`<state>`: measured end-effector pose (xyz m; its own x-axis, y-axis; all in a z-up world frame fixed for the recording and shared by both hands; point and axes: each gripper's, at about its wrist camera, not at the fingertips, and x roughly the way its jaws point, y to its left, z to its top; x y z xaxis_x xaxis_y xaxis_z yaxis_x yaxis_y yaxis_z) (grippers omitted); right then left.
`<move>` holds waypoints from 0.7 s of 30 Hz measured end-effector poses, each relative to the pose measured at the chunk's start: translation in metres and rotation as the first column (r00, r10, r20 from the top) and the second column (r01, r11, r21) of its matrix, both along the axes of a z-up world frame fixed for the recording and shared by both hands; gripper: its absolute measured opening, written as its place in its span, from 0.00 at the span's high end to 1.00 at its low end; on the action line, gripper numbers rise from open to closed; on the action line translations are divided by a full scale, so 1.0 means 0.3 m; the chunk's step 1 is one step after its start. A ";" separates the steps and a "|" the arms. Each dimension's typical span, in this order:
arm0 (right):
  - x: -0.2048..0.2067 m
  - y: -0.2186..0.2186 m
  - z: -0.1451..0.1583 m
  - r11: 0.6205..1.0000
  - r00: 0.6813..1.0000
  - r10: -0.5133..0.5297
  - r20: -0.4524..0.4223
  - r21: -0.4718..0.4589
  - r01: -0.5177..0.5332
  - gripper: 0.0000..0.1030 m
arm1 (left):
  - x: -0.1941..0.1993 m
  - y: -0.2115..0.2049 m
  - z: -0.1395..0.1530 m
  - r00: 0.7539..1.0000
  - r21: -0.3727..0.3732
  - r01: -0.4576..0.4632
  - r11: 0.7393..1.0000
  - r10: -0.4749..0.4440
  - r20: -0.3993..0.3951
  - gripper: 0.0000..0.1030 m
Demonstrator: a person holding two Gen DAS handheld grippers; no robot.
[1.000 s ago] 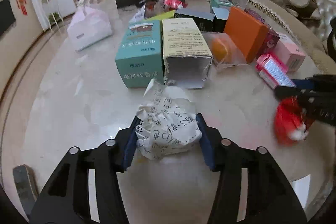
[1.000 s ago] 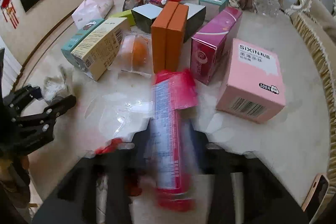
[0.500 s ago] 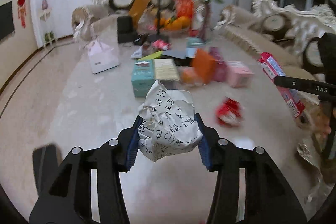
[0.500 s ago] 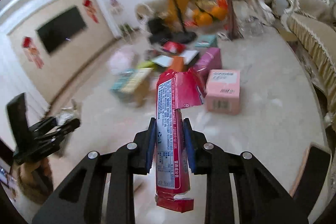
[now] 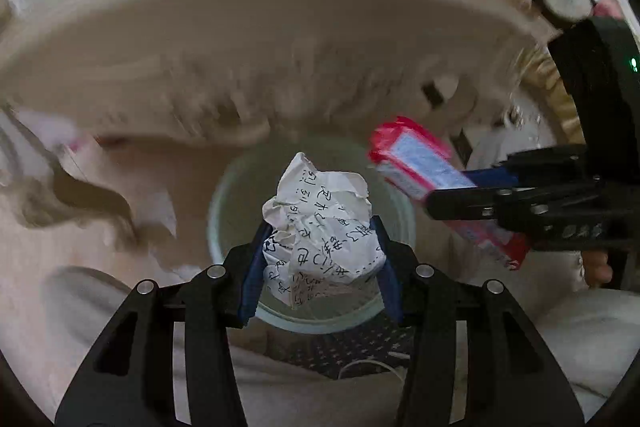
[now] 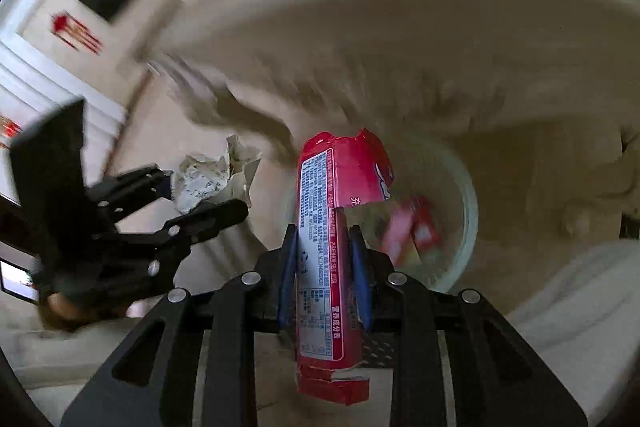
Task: Collect trash
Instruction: 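Lower both items over the wastebasket and open both tools to drop them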
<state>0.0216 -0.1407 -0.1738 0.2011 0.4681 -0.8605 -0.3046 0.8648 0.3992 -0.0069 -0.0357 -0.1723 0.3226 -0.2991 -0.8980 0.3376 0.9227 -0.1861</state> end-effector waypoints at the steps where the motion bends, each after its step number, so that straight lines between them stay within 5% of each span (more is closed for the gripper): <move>1: 0.014 0.012 -0.041 1.000 1.000 0.001 -0.015 -0.031 -0.002 0.76 | 0.012 -0.006 -0.041 0.999 0.012 0.008 1.000 -0.007 -0.031 0.54; 7: 0.085 0.047 -0.177 0.997 0.998 -0.025 -0.057 -0.072 0.021 0.76 | 0.080 -0.015 -0.195 0.989 0.003 -0.005 1.000 0.005 -0.146 0.44; 9: 0.091 0.054 -0.200 0.996 0.997 -0.031 -0.065 -0.085 0.026 0.73 | 0.089 -0.010 -0.216 0.988 0.004 -0.023 1.000 0.024 -0.154 0.25; 11: 0.106 0.055 -0.190 0.993 0.997 -0.044 -0.059 -0.112 0.037 0.61 | 0.081 -0.010 -0.220 0.989 0.031 -0.036 0.999 0.040 -0.145 0.20; 12: 0.104 0.038 -0.180 0.991 0.998 -0.058 -0.036 -0.123 0.053 0.40 | 0.078 -0.005 -0.220 0.990 0.039 -0.040 0.998 0.045 -0.137 0.19; 13: 0.099 0.030 -0.170 0.989 0.997 -0.073 -0.018 -0.132 0.070 0.34 | 0.070 -0.008 -0.219 0.990 0.047 -0.043 0.998 0.049 -0.130 0.19; 17: 0.075 -0.038 -0.099 0.987 0.995 -0.102 0.002 -0.123 0.102 0.34 | 0.050 0.021 -0.166 0.993 0.044 -0.081 0.996 0.084 -0.083 0.19; 21: 0.001 -0.125 0.100 0.996 0.992 -0.087 0.087 -0.003 0.087 0.34 | 0.001 0.035 0.034 0.998 -0.042 -0.045 0.998 0.047 0.032 0.19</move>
